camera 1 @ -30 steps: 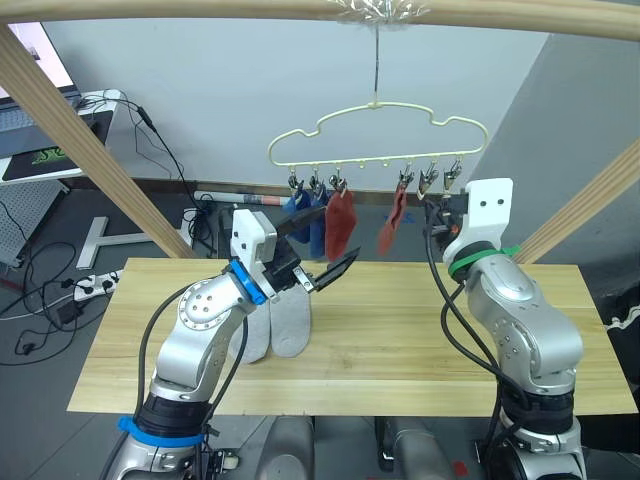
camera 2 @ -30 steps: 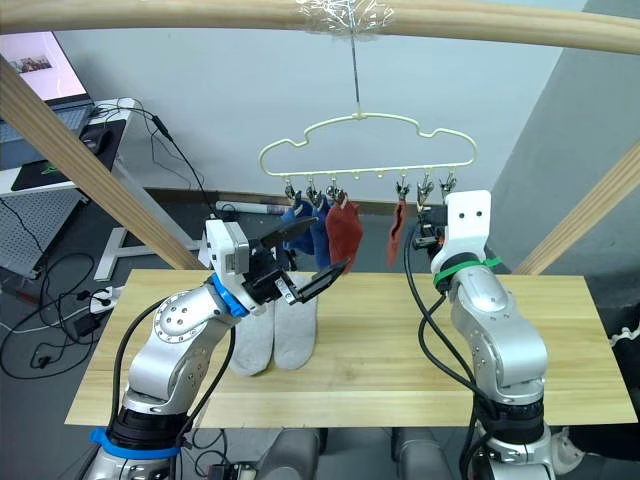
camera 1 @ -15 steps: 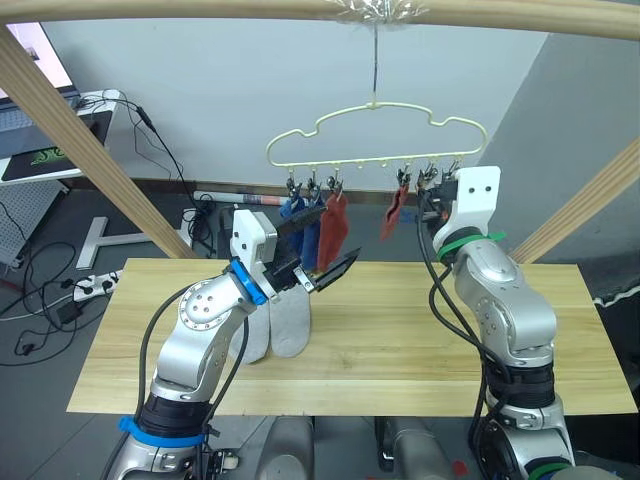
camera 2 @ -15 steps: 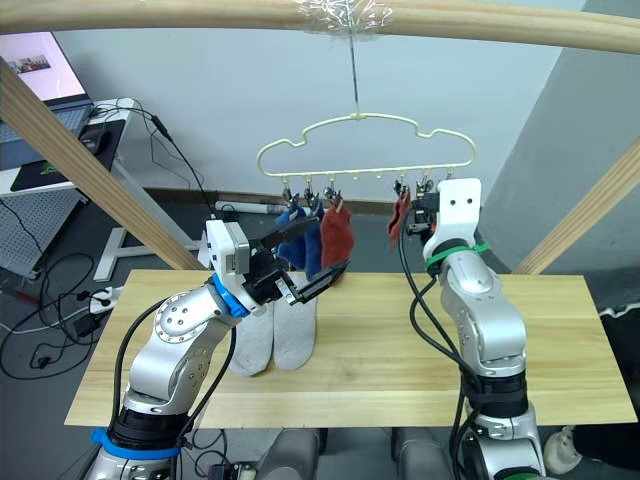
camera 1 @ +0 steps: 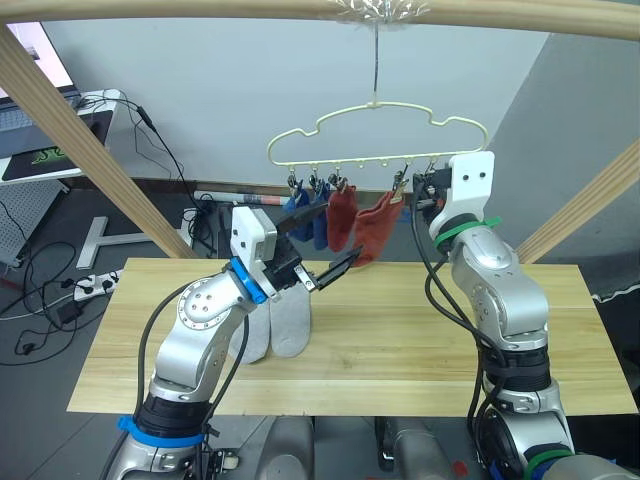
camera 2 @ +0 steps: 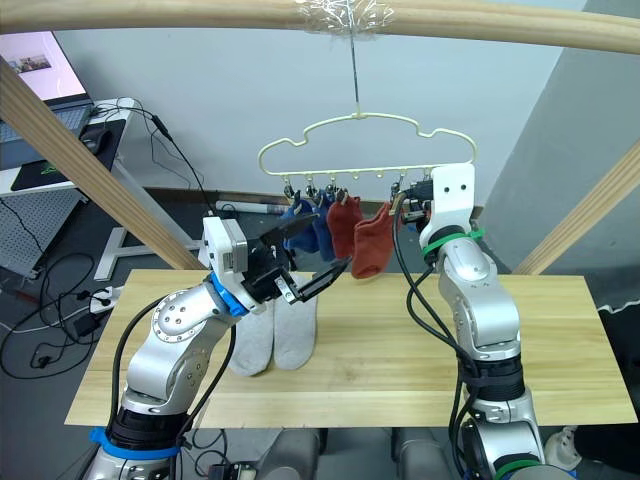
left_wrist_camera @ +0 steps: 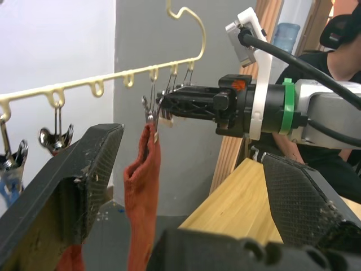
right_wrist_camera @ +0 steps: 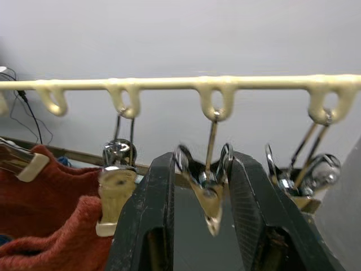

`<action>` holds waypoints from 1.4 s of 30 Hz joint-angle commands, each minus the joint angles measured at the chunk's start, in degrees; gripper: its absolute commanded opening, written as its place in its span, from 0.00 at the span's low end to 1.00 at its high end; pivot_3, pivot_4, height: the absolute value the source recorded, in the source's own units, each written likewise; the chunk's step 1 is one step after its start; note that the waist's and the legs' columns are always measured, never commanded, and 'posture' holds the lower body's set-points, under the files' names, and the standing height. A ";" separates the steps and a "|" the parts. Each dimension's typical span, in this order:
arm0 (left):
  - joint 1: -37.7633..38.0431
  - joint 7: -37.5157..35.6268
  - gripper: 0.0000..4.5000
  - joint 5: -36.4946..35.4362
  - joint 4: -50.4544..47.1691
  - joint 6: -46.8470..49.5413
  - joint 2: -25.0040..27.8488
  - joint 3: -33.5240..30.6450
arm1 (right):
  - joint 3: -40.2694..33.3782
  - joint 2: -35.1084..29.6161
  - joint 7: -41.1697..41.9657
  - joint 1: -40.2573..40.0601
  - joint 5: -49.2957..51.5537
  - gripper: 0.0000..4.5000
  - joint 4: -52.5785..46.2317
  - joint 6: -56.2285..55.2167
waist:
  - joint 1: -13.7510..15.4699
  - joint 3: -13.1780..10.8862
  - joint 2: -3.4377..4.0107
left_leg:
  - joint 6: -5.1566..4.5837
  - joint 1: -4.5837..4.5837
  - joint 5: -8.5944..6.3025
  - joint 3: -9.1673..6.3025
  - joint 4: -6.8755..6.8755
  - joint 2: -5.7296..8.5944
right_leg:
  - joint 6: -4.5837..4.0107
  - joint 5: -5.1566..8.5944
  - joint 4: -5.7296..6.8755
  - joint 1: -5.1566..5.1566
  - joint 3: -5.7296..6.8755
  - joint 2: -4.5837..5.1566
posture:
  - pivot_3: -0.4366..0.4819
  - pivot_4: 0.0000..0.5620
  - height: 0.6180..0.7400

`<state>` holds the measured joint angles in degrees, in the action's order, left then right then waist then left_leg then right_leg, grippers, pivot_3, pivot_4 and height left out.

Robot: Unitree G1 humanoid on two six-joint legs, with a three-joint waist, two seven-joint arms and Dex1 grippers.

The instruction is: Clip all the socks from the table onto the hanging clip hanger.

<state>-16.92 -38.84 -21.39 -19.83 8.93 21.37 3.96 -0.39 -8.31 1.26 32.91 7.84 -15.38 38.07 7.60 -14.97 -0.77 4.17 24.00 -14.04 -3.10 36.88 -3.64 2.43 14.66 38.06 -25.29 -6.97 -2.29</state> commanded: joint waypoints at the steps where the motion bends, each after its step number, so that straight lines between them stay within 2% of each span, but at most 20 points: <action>1: -0.21 0.50 1.00 -0.54 -1.91 -0.54 0.13 -1.51 | 0.44 0.75 0.43 1.24 -0.23 0.31 -1.54 -1.11 | 0.00 0.00 0.00 | 0.00 0.00 0.00 0.00 0.00 0.00 | 0.00 0.00 0.00 0.00 0.00 0.00 | 0.86 0.46 1.00; 20: -0.44 1.21 1.00 -1.54 -3.36 0.08 -0.12 -1.01 | -0.74 0.82 -0.06 1.93 -0.88 0.31 -1.15 -1.95 | 0.10 0.00 0.00 | 0.00 0.00 0.00 0.00 0.00 0.00 | -0.01 0.00 0.01 0.00 0.00 0.00 | 0.86 0.45 1.00; 26: -0.47 1.44 1.00 -1.54 -3.42 0.28 -0.19 -0.91 | -1.07 0.92 -0.09 2.07 -0.88 0.02 -0.56 -2.19 | 0.10 0.00 0.00 | 0.00 0.00 0.00 0.00 0.01 0.00 | -0.01 0.00 0.02 0.00 0.00 0.00 | 0.86 0.46 1.00; 27: -0.42 1.50 1.00 -1.57 -3.52 0.34 -0.19 -0.91 | -1.07 0.94 -0.08 2.09 -0.89 0.00 -0.58 -2.16 | 0.10 0.00 0.00 | 0.00 0.00 0.00 0.00 0.01 0.00 | -0.01 0.00 0.02 0.00 0.00 0.00 | 0.86 0.46 1.00; 33: 0.54 1.87 1.00 -1.61 -4.84 1.18 -0.29 -0.16 | -1.33 -0.20 1.60 1.60 -0.23 0.00 -1.07 -0.75 | 0.11 0.00 0.00 | 0.00 0.00 0.00 0.00 0.01 0.00 | -0.01 0.00 0.02 0.00 0.00 0.00 | 0.86 0.47 1.00; 37: 4.99 2.00 1.00 -0.13 -6.00 2.29 0.79 1.16 | -1.54 -2.38 4.67 1.24 1.90 0.00 -2.35 4.67 | 0.09 -0.01 0.01 | 0.00 -0.02 0.00 0.01 0.00 0.00 | -0.01 0.00 0.02 0.01 -0.01 0.00 | 0.86 0.49 1.00; 40: 11.10 3.01 1.00 6.30 -3.09 1.02 3.24 3.06 | -2.31 -3.66 6.33 1.03 3.29 0.00 -3.63 7.31 | -0.07 -0.02 0.03 | -0.01 -0.08 0.00 0.02 -0.03 -0.01 | -0.01 0.00 0.03 0.02 -0.03 0.00 | 0.85 0.49 1.00; 42: 14.11 6.85 1.00 9.61 0.39 3.27 3.11 3.19 | -2.37 -4.43 7.24 0.99 4.10 0.00 -4.31 8.90 | -0.06 -0.06 0.05 | -0.01 -0.10 0.00 0.01 -0.06 -0.01 | -0.01 0.01 0.04 0.01 -0.01 0.00 | 0.85 0.50 1.00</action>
<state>-3.70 -34.61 -14.50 -20.61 11.49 24.46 7.06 -1.69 -12.28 7.68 34.06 10.67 -17.35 45.76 7.55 -15.04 -0.73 4.17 23.91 -14.04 -3.09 36.82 -3.66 2.43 14.67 38.09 -25.28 -6.99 -2.29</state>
